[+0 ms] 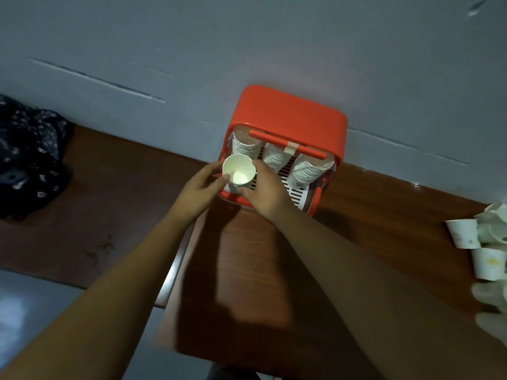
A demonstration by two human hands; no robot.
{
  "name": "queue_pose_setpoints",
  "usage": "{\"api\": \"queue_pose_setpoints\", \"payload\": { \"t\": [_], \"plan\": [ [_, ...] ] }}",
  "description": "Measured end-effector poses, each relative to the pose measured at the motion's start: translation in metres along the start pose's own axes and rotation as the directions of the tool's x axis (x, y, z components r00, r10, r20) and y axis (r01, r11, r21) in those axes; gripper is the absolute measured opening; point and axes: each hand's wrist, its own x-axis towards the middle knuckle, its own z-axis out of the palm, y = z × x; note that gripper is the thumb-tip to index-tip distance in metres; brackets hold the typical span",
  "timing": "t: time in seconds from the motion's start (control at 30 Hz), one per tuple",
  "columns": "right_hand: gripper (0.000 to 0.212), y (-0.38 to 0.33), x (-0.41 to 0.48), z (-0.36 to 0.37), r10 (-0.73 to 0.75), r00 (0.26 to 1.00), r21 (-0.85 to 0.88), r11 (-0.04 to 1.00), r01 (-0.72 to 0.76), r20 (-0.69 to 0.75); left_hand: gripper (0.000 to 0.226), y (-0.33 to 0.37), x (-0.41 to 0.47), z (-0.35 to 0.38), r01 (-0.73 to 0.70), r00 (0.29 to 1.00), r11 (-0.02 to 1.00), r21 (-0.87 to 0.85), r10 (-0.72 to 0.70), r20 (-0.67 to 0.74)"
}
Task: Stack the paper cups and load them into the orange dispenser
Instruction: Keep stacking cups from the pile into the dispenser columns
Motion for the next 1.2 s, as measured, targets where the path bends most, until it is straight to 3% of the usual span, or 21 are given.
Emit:
{"api": "queue_pose_setpoints", "payload": {
  "t": [0.3,0.47,0.57,0.7,0.83,1.0,1.2],
  "plan": [
    [0.053,0.008,0.006,0.007,0.120,0.992,0.124,0.986,-0.115,-0.031,0.050,-0.004,0.005,0.004,-0.044,0.999,0.985,0.166,0.046,-0.010],
    [0.059,0.029,-0.035,-0.015,0.121,0.993,0.079,0.990,-0.119,-0.016,0.038,-0.017,-0.026,0.013,0.107,0.993,0.961,0.255,-0.093,-0.069],
    [0.047,0.064,-0.073,-0.043,0.179,0.984,-0.019,0.984,-0.179,-0.007,0.028,-0.033,-0.047,0.030,0.149,0.983,0.903,0.404,-0.180,0.039],
    [0.054,0.133,-0.127,-0.089,0.363,0.931,-0.206,0.908,-0.364,-0.044,0.026,-0.024,-0.054,0.076,0.036,0.959,0.839,0.543,-0.182,0.217],
    [0.060,0.190,-0.179,-0.150,0.492,0.865,-0.251,0.829,-0.501,-0.099,0.025,0.015,-0.045,0.148,-0.162,0.936,0.821,0.547,-0.048,0.349],
    [0.060,0.254,-0.237,-0.228,0.524,0.809,-0.222,0.783,-0.581,-0.267,0.022,0.078,-0.027,0.249,-0.412,0.841,0.739,0.533,0.083,0.534],
    [0.053,0.336,-0.281,-0.312,0.547,0.728,-0.150,0.747,-0.647,-0.414,0.022,0.150,-0.005,0.383,-0.545,0.776,0.679,0.491,0.188,0.602]
  ]
}}
